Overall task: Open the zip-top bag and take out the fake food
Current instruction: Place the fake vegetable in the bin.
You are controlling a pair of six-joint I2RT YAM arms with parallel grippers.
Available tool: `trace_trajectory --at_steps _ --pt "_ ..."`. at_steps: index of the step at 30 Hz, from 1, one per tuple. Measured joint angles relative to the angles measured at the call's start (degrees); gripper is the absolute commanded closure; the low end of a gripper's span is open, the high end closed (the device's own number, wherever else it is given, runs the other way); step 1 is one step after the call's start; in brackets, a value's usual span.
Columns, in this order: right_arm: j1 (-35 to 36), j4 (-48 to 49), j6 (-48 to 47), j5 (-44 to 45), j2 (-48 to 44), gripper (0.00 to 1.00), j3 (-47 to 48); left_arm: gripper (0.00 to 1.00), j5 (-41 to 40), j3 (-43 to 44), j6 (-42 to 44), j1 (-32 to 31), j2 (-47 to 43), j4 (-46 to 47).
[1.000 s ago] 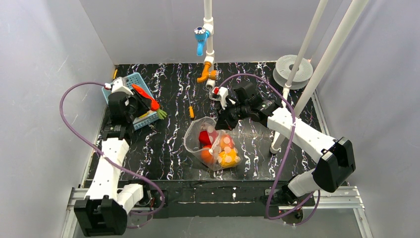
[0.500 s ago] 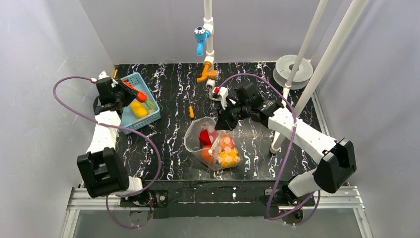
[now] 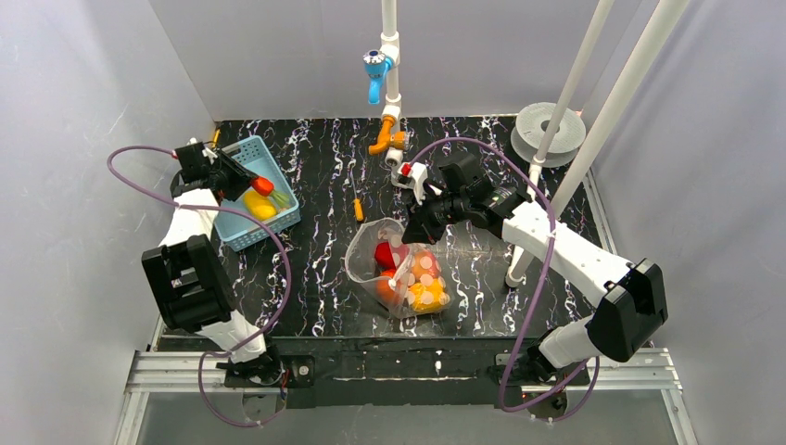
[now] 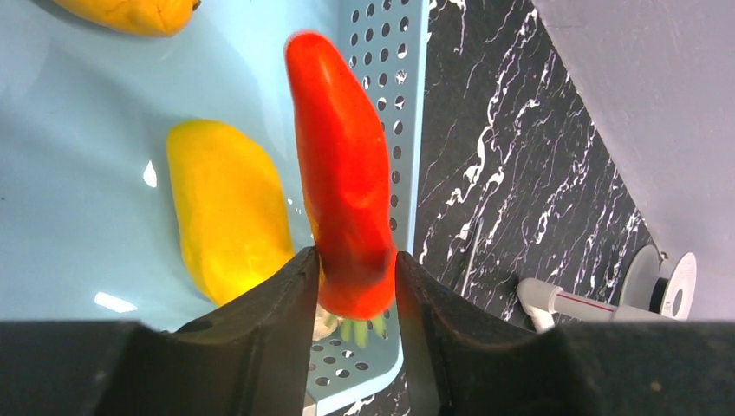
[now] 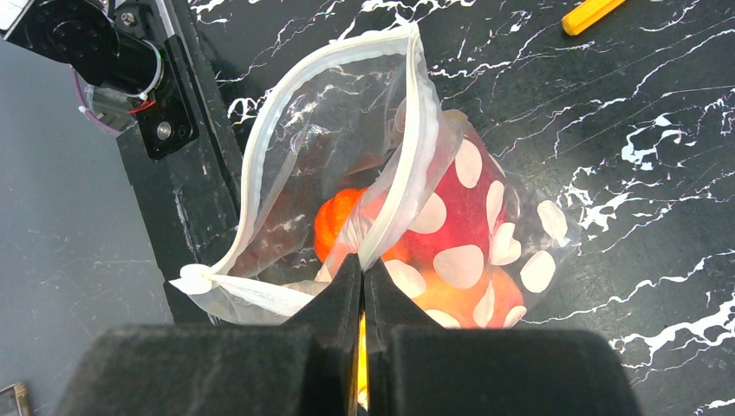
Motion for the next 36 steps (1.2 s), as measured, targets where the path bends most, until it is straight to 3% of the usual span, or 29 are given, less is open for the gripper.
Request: trace_trajectory --at_steps 3,10,14,18,25,32,36 --pt "0.00 0.02 0.02 0.00 0.00 0.99 0.00 0.40 0.56 0.89 -0.10 0.00 1.95 -1.08" --pt "0.00 0.02 0.00 -0.04 0.00 0.99 0.00 0.23 0.53 1.64 0.01 0.58 2.52 -2.65" --pt "0.00 0.02 0.00 -0.02 0.00 0.99 0.00 0.02 0.79 1.67 0.05 0.83 1.98 -2.79" --pt "0.00 0.02 -0.04 -0.04 0.00 0.99 -0.02 0.02 2.12 0.93 -0.28 0.92 -1.21 -2.36" --pt "0.00 0.02 -0.64 -0.45 -0.52 0.99 -0.44 0.02 4.79 -8.46 -4.50 0.96 -16.63 2.73" --pt "0.00 -0.02 -1.54 -1.70 -1.95 0.99 -1.07 0.02 13.51 -16.81 -10.81 0.44 -24.71 7.56" --pt "0.00 -0.02 -1.96 -2.62 -2.18 0.99 -1.25 0.02 17.35 -18.14 -10.29 -3.50 -28.87 6.09"
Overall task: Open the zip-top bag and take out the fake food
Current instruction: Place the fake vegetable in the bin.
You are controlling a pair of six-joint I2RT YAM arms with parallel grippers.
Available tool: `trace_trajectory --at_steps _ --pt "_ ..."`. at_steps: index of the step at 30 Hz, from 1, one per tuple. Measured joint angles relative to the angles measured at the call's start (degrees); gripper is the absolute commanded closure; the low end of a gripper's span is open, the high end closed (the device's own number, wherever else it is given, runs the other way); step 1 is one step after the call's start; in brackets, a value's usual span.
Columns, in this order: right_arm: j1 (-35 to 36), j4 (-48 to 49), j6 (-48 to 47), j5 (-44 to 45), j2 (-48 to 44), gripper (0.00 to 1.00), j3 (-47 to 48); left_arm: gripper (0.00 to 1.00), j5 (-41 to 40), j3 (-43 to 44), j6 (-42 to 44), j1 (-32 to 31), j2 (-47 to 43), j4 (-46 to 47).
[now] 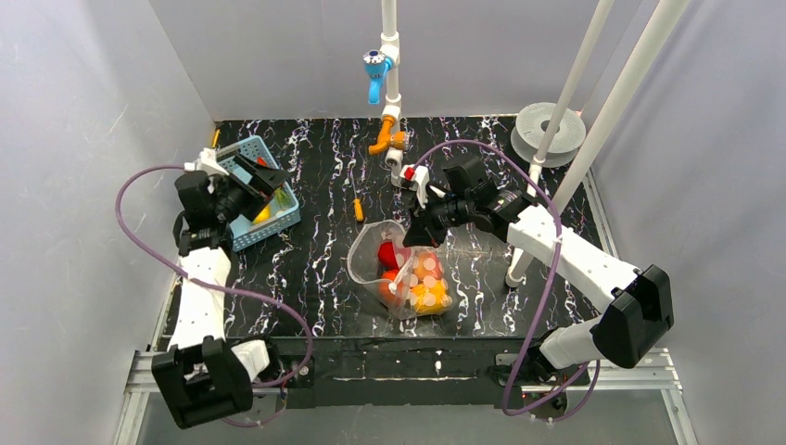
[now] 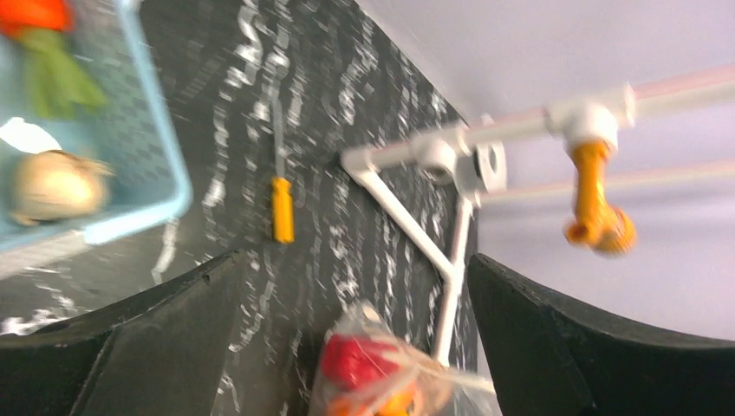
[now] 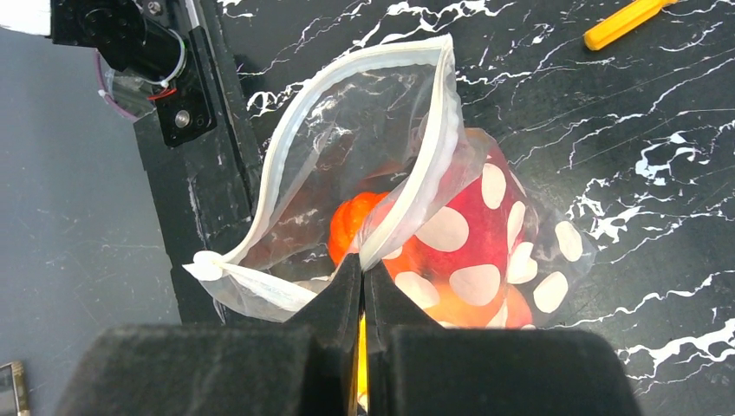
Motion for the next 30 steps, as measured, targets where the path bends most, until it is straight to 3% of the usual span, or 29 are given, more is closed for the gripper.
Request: trace_trajectory --at_steps 13,30 --pt "0.00 -0.18 -1.95 -1.82 -0.33 0.99 -0.65 0.02 4.64 -0.18 8.45 -19.05 -12.57 -13.86" --pt "-0.41 -1.97 -5.85 -5.72 -0.33 0.99 -0.65 0.02 3.99 -6.95 6.75 -29.57 -22.77 -17.86"
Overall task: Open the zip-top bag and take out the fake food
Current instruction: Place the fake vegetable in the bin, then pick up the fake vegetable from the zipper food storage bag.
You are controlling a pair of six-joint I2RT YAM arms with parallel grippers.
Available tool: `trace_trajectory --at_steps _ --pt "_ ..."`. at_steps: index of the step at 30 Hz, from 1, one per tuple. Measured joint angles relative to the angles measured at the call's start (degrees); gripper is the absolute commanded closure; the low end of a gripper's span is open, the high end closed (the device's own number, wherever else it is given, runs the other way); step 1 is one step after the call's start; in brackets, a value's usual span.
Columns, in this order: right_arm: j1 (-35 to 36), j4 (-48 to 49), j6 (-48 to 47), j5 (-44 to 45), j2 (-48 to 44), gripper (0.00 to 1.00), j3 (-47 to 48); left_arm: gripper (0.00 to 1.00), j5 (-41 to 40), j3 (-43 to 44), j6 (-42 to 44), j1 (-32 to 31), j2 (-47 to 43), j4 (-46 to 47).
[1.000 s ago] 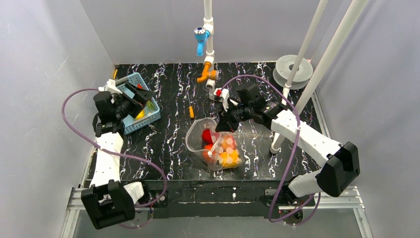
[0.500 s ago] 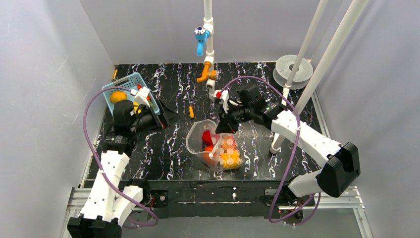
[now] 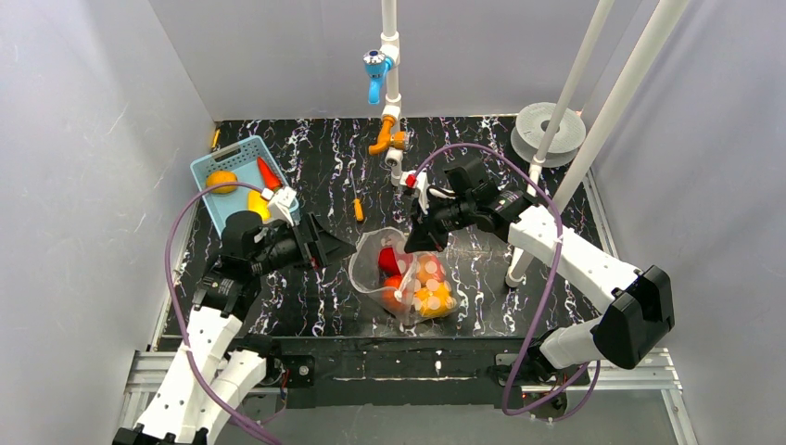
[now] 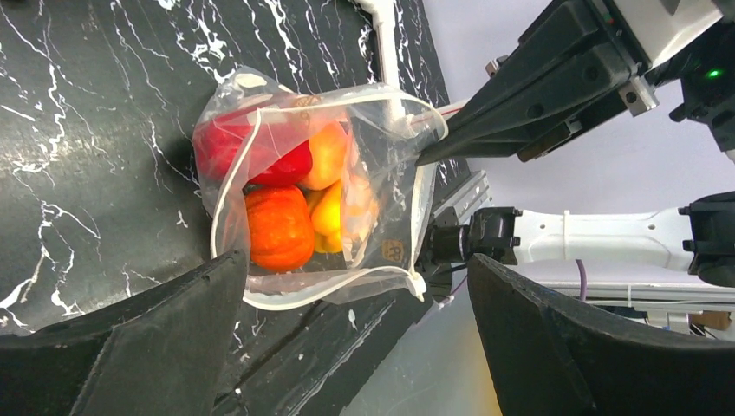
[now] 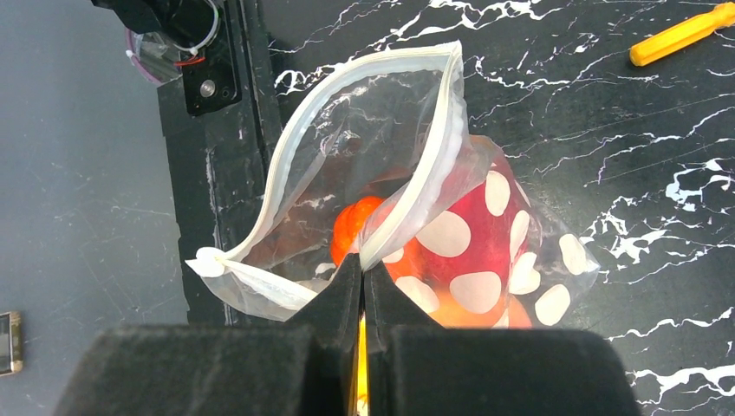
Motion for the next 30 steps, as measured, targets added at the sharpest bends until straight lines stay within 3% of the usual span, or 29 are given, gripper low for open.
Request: trace_trajectory --at_steps 30 --pt "-0.40 -2.49 -3.54 -2.87 -0.24 0.99 -0.18 0.02 -14.81 -1.57 -2.38 -21.30 1.28 4.48"
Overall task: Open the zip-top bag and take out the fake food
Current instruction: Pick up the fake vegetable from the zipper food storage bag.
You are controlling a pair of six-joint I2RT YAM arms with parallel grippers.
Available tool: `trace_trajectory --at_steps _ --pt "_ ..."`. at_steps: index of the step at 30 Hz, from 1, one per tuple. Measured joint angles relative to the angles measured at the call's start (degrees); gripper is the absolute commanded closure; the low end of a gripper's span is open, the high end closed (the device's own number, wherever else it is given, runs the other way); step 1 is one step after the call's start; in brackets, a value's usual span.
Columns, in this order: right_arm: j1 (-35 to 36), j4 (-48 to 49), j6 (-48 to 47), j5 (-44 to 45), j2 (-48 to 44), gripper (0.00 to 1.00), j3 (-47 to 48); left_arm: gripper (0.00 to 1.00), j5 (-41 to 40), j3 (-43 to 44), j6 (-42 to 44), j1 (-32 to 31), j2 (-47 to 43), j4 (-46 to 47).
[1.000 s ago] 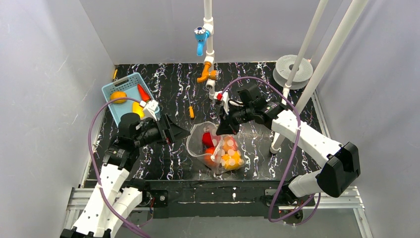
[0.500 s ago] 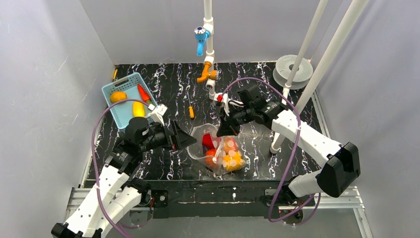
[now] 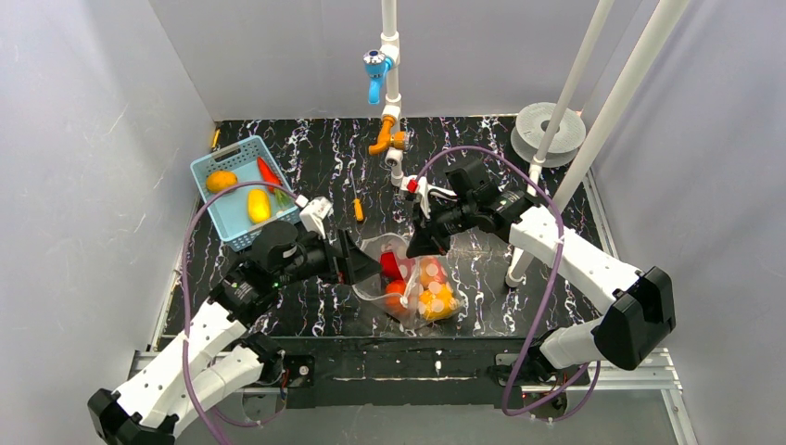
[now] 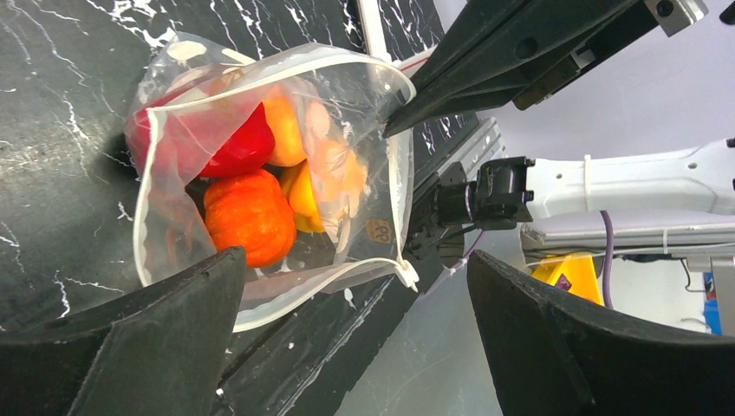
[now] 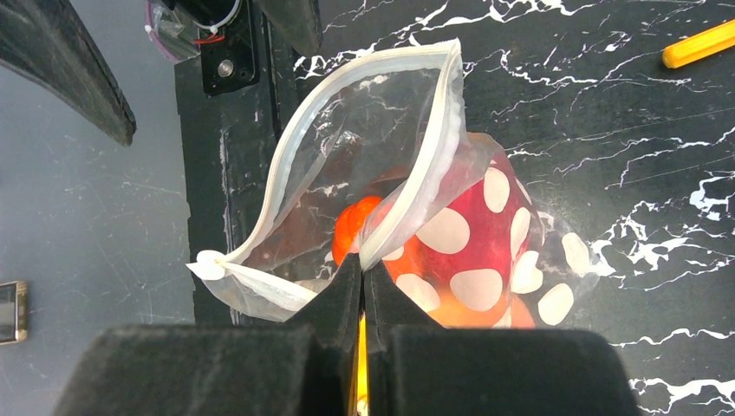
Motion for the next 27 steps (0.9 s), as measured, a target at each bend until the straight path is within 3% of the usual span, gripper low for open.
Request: trace_trajectory --at_steps 10,13,18,27 --pt "-0.33 -0.07 -0.43 -0.75 -0.24 0.99 -0.76 0.05 -6.16 0.00 0.21 -8.52 4.09 2.12" --pt "-0.34 -0.05 -0.45 -0.78 -0.30 0.99 -0.83 0.10 -7.88 0.00 0.22 -10.19 5.46 2.31" --pt "-0.38 -0.07 -0.45 -0.81 -0.67 0.99 -0.83 0.26 -10.69 0.03 0.75 -12.59 8.45 2.79" --pt "-0.59 -0.02 -0.45 -1.16 -0.89 0.99 -1.05 0.30 -15.13 0.47 2.67 -13.82 15.67 1.93"
